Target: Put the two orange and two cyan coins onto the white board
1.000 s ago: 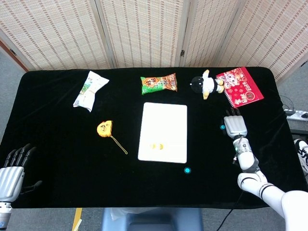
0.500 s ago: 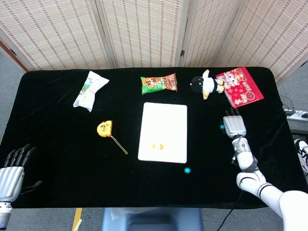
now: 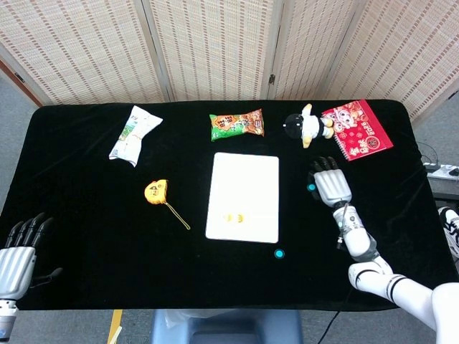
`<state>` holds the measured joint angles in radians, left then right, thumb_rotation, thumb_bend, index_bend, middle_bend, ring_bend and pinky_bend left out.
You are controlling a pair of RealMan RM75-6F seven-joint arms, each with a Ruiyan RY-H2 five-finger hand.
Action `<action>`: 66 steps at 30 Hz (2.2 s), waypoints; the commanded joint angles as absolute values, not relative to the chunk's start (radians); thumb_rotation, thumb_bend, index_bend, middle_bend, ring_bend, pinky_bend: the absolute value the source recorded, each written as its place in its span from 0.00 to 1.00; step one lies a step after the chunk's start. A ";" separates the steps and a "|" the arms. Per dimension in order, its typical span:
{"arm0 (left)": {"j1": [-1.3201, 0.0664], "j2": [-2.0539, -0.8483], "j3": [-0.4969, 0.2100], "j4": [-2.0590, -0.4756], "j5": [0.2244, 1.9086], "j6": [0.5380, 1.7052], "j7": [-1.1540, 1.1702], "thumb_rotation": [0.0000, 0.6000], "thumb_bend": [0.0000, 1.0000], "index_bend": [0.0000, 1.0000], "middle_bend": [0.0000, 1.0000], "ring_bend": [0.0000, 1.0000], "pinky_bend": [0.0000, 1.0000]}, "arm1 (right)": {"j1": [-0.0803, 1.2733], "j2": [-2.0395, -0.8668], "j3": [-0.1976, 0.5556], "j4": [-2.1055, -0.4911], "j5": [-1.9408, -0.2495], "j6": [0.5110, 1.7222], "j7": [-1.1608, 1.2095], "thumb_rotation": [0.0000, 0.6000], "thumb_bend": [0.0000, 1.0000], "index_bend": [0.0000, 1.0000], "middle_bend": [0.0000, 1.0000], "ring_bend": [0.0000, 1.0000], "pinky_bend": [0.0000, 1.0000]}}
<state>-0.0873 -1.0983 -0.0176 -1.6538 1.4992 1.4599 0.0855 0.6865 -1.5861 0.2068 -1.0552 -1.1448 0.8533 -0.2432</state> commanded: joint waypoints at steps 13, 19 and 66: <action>-0.069 -1.086 -0.011 -1.643 1.498 1.478 0.063 1.00 0.07 0.00 0.00 0.06 0.00 | 0.894 -1.689 0.269 -1.213 -1.089 0.802 -0.492 1.00 0.30 0.44 0.13 0.00 0.00; -0.068 -1.089 -0.010 -1.635 1.492 1.471 0.053 1.00 0.07 0.00 0.00 0.06 0.00 | 0.965 -1.754 0.283 -1.160 -1.023 0.774 -0.567 1.00 0.30 0.44 0.13 0.00 0.00; -0.081 -1.091 -0.019 -1.633 1.512 1.470 0.047 1.00 0.07 0.00 0.00 0.06 0.00 | 0.737 -1.435 -0.019 -1.480 -1.394 1.076 -0.326 1.00 0.30 0.32 0.12 0.00 0.00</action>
